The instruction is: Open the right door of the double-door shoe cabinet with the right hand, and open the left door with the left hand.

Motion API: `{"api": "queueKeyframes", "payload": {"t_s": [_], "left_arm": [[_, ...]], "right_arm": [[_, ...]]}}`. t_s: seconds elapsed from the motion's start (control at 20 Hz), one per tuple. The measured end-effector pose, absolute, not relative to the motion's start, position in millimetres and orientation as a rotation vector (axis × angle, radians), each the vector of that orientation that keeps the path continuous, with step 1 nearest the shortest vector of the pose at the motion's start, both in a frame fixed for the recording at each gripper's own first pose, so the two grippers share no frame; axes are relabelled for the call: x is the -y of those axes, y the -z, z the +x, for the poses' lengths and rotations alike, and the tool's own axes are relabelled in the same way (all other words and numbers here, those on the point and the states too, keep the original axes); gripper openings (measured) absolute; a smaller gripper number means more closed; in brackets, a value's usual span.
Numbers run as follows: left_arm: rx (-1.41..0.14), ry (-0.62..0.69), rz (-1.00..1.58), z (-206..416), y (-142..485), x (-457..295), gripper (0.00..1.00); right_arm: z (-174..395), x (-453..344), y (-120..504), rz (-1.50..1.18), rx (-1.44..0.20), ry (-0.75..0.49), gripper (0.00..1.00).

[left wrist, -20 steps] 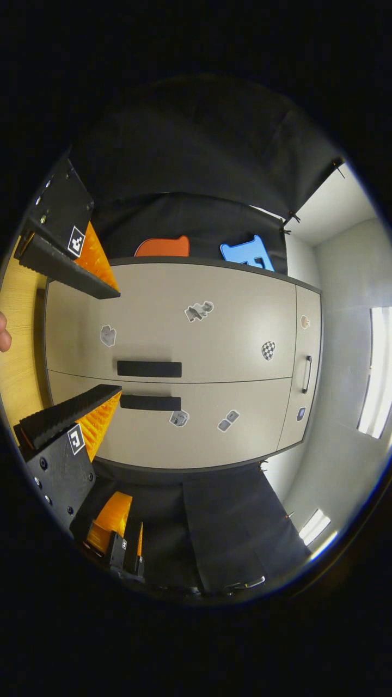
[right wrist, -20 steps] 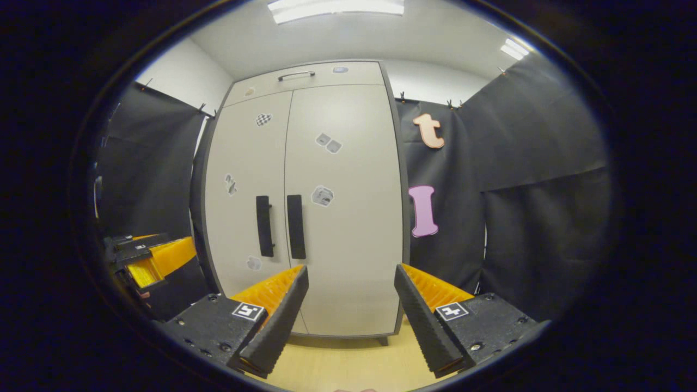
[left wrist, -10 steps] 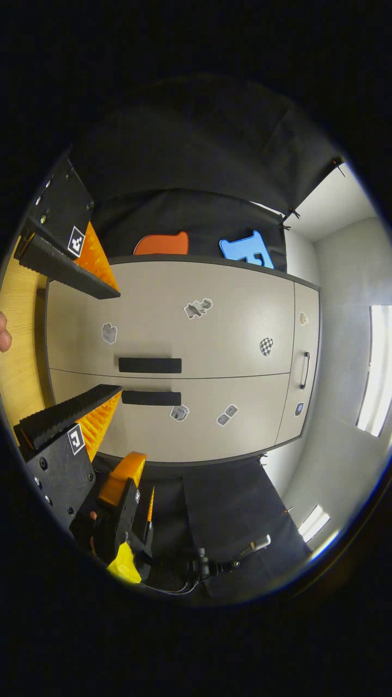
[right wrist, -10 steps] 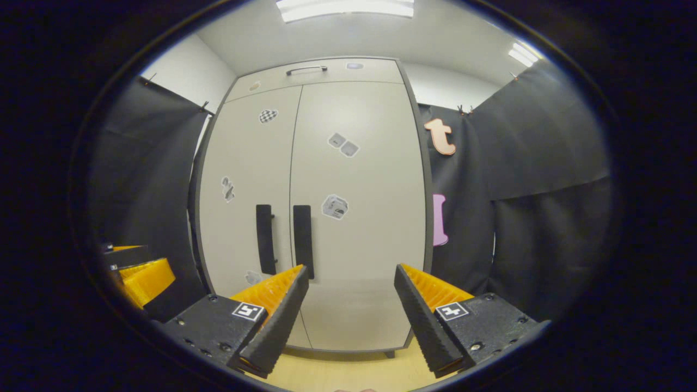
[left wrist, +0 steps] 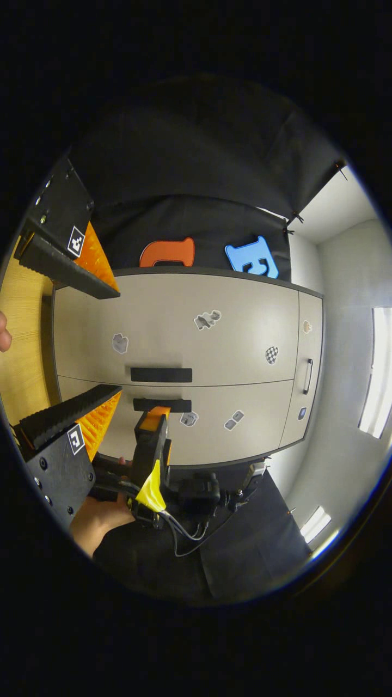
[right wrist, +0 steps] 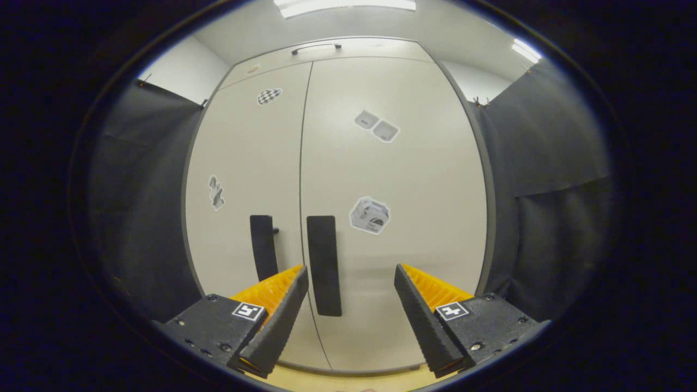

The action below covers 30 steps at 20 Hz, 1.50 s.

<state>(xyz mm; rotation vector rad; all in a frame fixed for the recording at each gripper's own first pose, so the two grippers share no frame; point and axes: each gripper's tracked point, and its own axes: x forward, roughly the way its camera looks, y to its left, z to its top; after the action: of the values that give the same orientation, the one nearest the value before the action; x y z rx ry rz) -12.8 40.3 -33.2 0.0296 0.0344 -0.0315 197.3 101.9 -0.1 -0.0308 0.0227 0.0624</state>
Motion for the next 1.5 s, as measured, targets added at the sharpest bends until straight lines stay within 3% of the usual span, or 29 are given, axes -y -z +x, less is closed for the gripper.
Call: {"api": "queueKeyframes", "payload": {"t_s": [0.55,0.8,0.9,1.05,1.15,1.25,1.3,1.5], "left_arm": [[-0.047,0.023,0.033,-8.9,35.5,-57.1,0.95],[-0.044,0.022,0.014,-4.6,36.1,-62.0,0.95],[-0.051,0.027,0.001,-2.8,38.0,-61.6,0.95],[-0.049,0.036,-0.008,-3.3,37.2,-60.0,0.95],[-0.044,0.033,-0.001,-5.2,35.5,-61.2,0.95],[-0.037,0.028,0.004,-7.1,35.0,-62.8,0.95],[-0.037,0.025,0.004,-6.8,34.6,-63.4,0.95],[-0.042,0.015,-0.009,-7.9,34.9,-64.6,0.95]], "right_arm": [[243.1,-108.6,13.8,0.001,-0.044,-0.005,0.99],[243.4,-108.5,19.8,-0.034,-0.06,0.015,0.9],[244.4,-110.8,20.0,-0.046,-0.06,0.01,0.75],[243.0,-120.4,19.7,-0.066,-0.056,-0.003,0.61],[243.4,-122.8,20.8,-0.113,-0.046,0.012,0.34],[242.5,-123.1,20.1,-0.069,-0.045,-0.02,0.24],[243.1,-123.4,20.1,-0.048,-0.05,-0.035,0.14],[239.3,-123.6,18.9,-0.072,-0.043,-0.04,0.08]]}}
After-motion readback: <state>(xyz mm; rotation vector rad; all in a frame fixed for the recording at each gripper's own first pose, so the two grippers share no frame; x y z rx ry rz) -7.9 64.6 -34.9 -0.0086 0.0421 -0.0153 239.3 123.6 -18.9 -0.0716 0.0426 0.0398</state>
